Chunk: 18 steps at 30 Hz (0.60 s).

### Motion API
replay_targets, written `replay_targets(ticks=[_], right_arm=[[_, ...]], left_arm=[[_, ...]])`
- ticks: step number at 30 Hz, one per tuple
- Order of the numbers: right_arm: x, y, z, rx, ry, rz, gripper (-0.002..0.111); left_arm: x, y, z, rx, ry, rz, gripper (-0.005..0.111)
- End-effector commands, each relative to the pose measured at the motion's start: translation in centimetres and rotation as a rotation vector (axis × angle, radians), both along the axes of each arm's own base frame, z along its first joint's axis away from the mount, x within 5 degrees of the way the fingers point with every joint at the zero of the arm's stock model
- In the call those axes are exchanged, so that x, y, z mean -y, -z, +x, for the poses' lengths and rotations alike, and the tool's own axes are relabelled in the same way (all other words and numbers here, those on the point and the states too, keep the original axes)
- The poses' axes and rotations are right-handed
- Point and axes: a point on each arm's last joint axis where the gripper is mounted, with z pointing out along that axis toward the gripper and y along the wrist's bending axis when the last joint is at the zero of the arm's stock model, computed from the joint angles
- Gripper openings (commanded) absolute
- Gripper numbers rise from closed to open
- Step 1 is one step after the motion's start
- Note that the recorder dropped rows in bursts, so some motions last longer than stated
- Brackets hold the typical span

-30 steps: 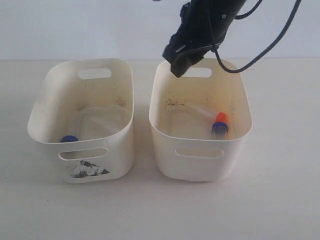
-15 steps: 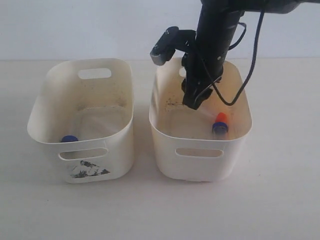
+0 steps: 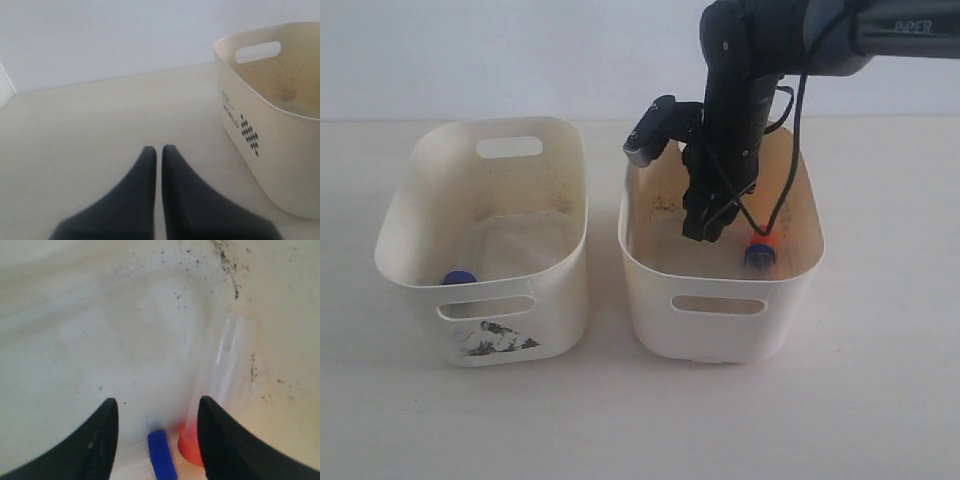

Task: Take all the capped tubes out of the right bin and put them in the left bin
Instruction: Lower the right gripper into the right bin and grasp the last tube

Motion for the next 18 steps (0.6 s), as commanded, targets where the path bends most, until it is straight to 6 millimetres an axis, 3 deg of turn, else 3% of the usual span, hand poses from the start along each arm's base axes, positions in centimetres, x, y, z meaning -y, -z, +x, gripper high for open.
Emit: replay_targets(ticks=[1,12,18], right_arm=[[0.3,1.0,0.6,0.013,0.051,-0.016,0.047],[0.6,3.0,1.2,0.017,0.035,-0.071,0.047],[1.2,2.9,1.7,0.064,0.067,-0.088,0.047]], left_arm=[[0.0,-0.3,0.0,0.021,-0.001,-0.013,0.004],[0.0,-0.3,0.0,0.021,-0.001,-0.013,0.004],[0.0,-0.3,0.0,0.021,-0.001,-0.013,0.004]])
